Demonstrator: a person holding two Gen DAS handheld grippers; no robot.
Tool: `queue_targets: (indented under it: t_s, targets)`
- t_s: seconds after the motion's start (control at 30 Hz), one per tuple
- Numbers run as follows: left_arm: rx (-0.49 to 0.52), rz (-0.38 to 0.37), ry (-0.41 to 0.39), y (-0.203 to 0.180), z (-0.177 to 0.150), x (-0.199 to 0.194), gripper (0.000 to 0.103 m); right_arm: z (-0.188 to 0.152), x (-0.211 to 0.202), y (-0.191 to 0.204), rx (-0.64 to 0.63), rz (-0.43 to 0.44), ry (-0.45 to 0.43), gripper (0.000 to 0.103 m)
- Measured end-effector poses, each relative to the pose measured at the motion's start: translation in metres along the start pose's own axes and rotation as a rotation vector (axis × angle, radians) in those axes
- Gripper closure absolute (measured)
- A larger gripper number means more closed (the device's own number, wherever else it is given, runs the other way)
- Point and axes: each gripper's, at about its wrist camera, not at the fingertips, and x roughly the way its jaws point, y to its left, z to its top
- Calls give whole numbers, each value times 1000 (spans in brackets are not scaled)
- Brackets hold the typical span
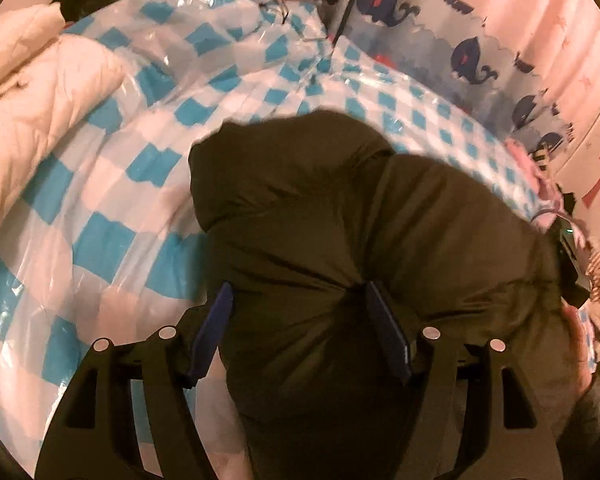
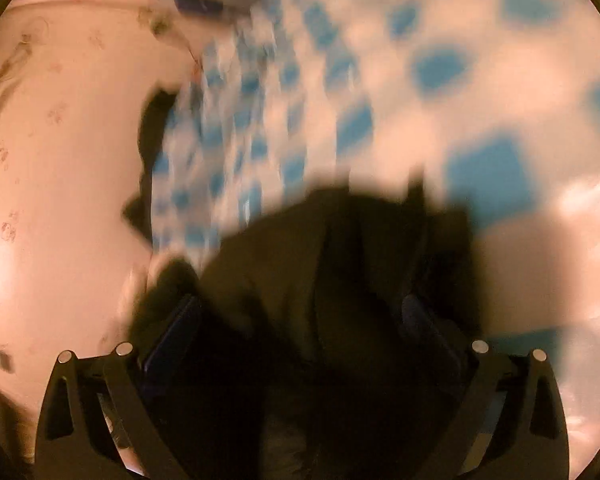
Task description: Fold large clothes
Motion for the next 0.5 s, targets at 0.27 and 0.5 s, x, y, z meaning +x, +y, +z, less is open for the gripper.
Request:
queue_targets:
  t_s: [0.27,0.5]
  targets:
    - [24,-5,-35,-22,13,-8,38,-32,29,106,-464,-327,118,6]
    - [62,-24,26,-37,-8,26,31,-58,77,11,-329,-378,130,6]
